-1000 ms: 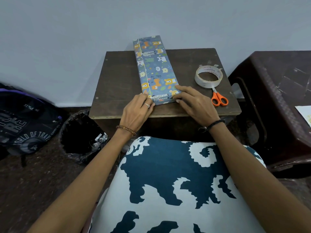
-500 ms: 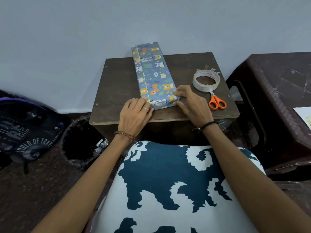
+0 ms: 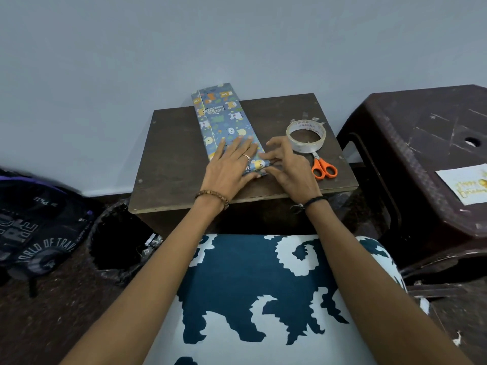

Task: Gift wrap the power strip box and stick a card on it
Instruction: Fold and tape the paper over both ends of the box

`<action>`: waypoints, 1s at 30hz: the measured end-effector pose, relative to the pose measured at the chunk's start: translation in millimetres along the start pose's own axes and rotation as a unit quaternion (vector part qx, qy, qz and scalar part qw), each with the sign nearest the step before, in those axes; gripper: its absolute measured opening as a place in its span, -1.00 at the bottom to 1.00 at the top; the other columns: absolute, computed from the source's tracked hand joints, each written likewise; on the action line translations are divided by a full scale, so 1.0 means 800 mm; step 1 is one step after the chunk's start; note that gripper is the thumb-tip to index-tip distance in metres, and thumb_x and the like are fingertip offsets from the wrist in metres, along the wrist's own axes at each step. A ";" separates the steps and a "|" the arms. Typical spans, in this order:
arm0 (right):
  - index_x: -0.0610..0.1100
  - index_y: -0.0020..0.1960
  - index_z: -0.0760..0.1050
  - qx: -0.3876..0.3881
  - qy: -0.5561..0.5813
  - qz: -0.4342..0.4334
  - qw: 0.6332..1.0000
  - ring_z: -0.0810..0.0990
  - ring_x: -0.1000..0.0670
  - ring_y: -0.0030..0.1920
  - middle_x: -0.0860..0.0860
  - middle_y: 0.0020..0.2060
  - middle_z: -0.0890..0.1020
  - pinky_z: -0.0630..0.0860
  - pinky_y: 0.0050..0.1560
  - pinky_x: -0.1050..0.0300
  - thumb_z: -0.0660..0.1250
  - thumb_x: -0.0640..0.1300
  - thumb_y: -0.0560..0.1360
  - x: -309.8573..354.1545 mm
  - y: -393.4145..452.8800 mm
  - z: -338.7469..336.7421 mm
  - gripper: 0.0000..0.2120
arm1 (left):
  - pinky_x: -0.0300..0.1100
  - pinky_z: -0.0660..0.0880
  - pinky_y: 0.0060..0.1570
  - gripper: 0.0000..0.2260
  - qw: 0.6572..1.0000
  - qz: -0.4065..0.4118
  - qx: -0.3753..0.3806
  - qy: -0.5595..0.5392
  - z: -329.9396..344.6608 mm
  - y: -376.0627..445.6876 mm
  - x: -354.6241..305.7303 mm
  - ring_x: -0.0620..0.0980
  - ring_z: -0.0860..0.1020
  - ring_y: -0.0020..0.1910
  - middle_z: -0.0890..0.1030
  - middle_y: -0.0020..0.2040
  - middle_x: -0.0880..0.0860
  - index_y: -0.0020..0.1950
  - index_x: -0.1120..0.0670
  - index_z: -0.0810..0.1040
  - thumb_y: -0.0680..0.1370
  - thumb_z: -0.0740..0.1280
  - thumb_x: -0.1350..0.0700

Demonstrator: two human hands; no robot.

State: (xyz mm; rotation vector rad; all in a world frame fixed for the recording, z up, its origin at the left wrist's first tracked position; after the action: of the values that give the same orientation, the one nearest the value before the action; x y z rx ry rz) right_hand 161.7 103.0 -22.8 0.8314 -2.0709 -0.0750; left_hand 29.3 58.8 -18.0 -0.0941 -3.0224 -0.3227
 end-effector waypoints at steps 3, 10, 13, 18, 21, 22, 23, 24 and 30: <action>-0.02 0.11 0.28 0.002 0.087 0.044 0.995 0.63 0.07 -0.06 -0.02 -0.02 0.67 0.56 0.04 0.16 0.34 -0.39 0.40 -0.008 0.003 -0.005 -0.56 | -0.05 -0.13 0.48 -0.47 0.999 -0.026 0.025 -0.040 0.011 0.002 -0.004 -0.07 0.03 0.52 0.09 0.53 -0.04 0.52 0.03 0.06 0.60 0.09 -0.10; -0.20 0.11 0.48 -0.077 0.121 0.092 0.985 0.59 0.06 -0.06 -0.04 -0.02 0.63 0.53 -0.03 0.18 0.12 -0.49 0.35 -0.017 0.003 -0.029 -0.59 | -0.02 -0.04 0.47 -0.49 0.993 -0.089 -0.027 -0.074 0.012 0.002 -0.018 -0.02 0.15 0.49 0.22 0.50 0.03 0.50 0.08 0.18 0.59 0.16 -0.06; -0.18 0.13 0.50 -0.183 -0.075 0.125 0.972 0.52 -0.06 0.07 -0.08 0.07 0.58 0.45 -0.01 0.11 0.20 -0.37 0.45 -0.026 0.000 -0.044 -0.71 | -0.03 -0.09 0.47 -0.49 0.988 -0.132 -0.024 -0.082 0.015 0.005 -0.024 -0.04 0.10 0.51 0.17 0.52 0.02 0.50 0.07 0.15 0.60 0.12 -0.08; -0.25 0.20 0.44 -0.115 -0.207 0.126 0.963 0.43 -0.15 0.15 -0.15 0.14 0.49 0.42 0.10 0.02 0.35 -0.27 0.46 -0.043 0.009 -0.033 -0.68 | 0.01 -0.07 0.47 -0.51 0.978 -0.187 -0.046 -0.084 0.019 0.008 -0.032 -0.03 0.11 0.51 0.20 0.51 0.04 0.49 0.09 0.18 0.60 0.12 -0.06; -0.28 0.07 0.49 -0.139 -0.240 0.106 0.955 0.49 -0.18 0.02 -0.19 0.00 0.52 0.47 -0.04 -0.02 0.32 -0.36 0.43 -0.042 0.016 -0.029 -0.79 | 0.03 -0.03 0.47 -0.51 0.976 -0.188 -0.066 -0.087 0.019 0.007 -0.030 -0.01 0.17 0.49 0.26 0.48 0.06 0.47 0.12 0.24 0.59 0.16 -0.06; -0.29 0.03 0.49 -0.155 -0.249 0.106 0.950 0.50 -0.19 -0.02 -0.20 -0.02 0.53 0.48 -0.09 -0.01 0.29 -0.40 0.43 -0.043 0.018 -0.030 -0.82 | 0.03 -0.02 0.46 -0.51 0.976 -0.186 -0.067 -0.088 0.019 0.007 -0.029 0.00 0.17 0.49 0.26 0.48 0.06 0.47 0.12 0.24 0.59 0.16 -0.06; -0.30 0.00 0.49 -0.164 -0.255 0.110 0.947 0.50 -0.19 -0.04 -0.20 -0.02 0.54 0.45 -0.14 0.01 0.24 -0.42 0.43 -0.044 0.019 -0.031 -0.83 | 0.02 -0.02 0.46 -0.51 0.977 -0.185 -0.067 -0.089 0.019 0.006 -0.029 -0.01 0.17 0.49 0.26 0.48 0.05 0.47 0.12 0.24 0.59 0.16 -0.06; -0.30 -0.02 0.49 -0.167 -0.260 0.115 0.944 0.50 -0.18 -0.04 -0.20 -0.02 0.53 0.41 -0.17 0.05 0.21 -0.42 0.44 -0.045 0.020 -0.033 -0.84 | 0.01 -0.02 0.46 -0.51 0.977 -0.184 -0.068 -0.090 0.020 0.006 -0.029 -0.01 0.17 0.49 0.26 0.48 0.05 0.47 0.11 0.24 0.59 0.16 -0.06; -0.30 -0.10 0.53 -0.165 -0.275 0.108 0.941 0.51 -0.16 -0.09 -0.17 -0.10 0.54 0.36 -0.24 0.09 0.23 -0.33 0.50 -0.046 0.021 -0.034 -0.90 | 0.04 0.07 0.44 -0.51 0.974 -0.185 -0.092 -0.094 0.020 0.006 -0.029 0.02 0.26 0.45 0.34 0.44 0.08 0.43 0.14 0.31 0.56 0.23 -0.05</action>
State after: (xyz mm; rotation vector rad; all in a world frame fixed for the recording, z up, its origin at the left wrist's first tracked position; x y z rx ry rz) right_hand 187.4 143.8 -26.5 0.3957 -2.5588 -0.5748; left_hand 51.3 65.7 -34.8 0.4558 -3.1757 -0.6601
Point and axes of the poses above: each hand's wrist, its own y-axis towards the middle knuckle, its own z-axis out of the palm, x = y × z, the point moved 4 cm from there along y, towards the middle knuckle
